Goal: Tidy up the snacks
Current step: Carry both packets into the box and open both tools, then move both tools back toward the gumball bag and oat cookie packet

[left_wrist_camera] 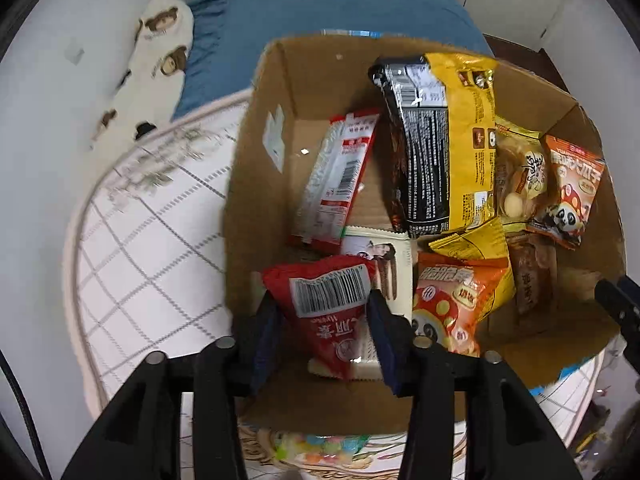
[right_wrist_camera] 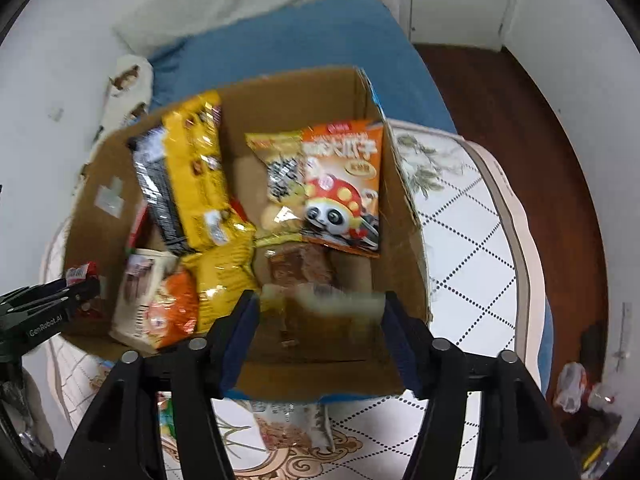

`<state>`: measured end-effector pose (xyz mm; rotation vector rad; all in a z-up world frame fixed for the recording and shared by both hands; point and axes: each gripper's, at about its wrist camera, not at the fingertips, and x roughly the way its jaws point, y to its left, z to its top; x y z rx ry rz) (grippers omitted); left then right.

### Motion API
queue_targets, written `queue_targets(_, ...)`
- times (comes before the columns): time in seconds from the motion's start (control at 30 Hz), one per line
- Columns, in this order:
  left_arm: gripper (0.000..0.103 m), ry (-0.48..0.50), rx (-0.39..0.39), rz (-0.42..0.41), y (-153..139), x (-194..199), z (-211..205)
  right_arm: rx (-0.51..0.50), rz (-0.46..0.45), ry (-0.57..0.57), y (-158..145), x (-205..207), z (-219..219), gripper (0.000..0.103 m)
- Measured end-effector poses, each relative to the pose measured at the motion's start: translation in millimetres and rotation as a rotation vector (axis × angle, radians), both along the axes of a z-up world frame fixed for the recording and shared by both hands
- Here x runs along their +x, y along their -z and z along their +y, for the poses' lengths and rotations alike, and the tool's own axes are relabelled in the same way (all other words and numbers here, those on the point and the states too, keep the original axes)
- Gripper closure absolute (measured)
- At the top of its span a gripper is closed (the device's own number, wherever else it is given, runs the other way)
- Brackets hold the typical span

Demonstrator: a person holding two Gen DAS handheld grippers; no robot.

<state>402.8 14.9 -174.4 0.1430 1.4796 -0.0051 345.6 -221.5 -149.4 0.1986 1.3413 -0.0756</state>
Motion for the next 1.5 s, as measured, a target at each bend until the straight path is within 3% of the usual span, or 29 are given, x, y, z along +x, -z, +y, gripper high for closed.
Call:
queue_targets(0.03, 0.046, -0.008, -0.016, 0.009, 4, 1, 1, -0.012, 0.008, 0.003, 2, 2, 0, 0.012)
queue_targets(0.1, 0.026, -0.011, -0.058, 0.012, 9, 2, 0, -0.015, 0.013, 0.008, 5, 5, -1, 0.011)
queue_targets(0.2, 0.014, 0.011, -0.078, 0.001, 9, 2, -5, -0.02, 0.028, 0.005, 8, 9, 1, 0.007)
queue_targets(0.53, 0.013, 0.001, -0.117, -0.067, -9, -7, -13, -0.046, 0.025, -0.019, 12, 8, 14, 0.006)
queue_targets(0.7, 0.013, -0.008, -0.132, -0.184, -40, -27, -11, -0.062, -0.006, -0.05, -1, -2, 20, 0.006)
queue_targets(1.0, 0.013, 0.025, -0.139, -0.342, -95, -75, -9, -0.095, -0.157, -0.075, -55, -44, 34, 0.006)
queue_targets(1.5, 0.013, 0.067, -0.172, -0.501, -169, -168, -9, -0.109, -0.395, -0.077, -154, -141, 50, 0.006)
